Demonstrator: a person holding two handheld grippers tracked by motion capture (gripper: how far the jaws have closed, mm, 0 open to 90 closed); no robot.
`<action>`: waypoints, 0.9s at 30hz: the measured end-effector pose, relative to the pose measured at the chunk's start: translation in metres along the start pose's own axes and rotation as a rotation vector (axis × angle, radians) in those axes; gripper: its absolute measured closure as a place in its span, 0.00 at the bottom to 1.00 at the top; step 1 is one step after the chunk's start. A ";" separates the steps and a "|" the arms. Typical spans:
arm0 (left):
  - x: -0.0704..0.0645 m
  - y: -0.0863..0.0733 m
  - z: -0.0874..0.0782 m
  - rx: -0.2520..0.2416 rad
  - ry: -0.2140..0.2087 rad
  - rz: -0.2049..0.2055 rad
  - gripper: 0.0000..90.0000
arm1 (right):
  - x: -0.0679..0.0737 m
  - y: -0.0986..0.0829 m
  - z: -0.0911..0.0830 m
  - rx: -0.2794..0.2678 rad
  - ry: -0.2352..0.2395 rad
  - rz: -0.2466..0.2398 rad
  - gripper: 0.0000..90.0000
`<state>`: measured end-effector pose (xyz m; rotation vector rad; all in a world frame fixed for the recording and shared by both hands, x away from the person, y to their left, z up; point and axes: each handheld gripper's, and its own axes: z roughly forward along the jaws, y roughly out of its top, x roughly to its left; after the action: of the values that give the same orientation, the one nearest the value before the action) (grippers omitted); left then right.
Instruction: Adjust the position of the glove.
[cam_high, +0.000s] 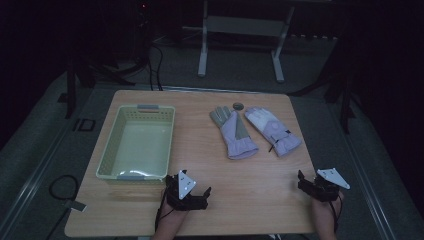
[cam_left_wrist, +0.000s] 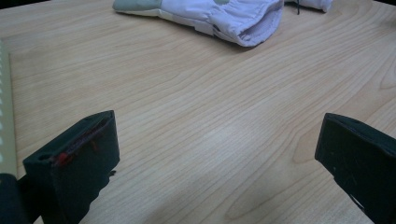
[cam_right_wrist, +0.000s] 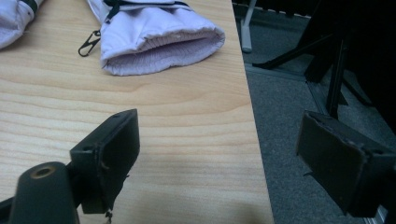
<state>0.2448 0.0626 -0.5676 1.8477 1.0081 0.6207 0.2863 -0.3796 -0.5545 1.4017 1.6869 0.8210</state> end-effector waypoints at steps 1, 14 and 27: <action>0.000 0.000 0.000 -0.001 0.000 0.000 0.00 | 0.000 0.000 0.000 0.005 0.000 0.000 0.15; 0.000 0.000 0.000 0.000 0.000 0.000 0.00 | -0.002 0.001 0.002 0.040 0.038 0.016 0.15; 0.000 0.000 0.000 0.000 -0.005 0.003 0.00 | -0.010 0.027 -0.007 0.031 0.064 0.001 0.13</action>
<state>0.2449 0.0622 -0.5676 1.8503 1.0027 0.6170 0.2941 -0.3843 -0.5265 1.4109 1.7545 0.8515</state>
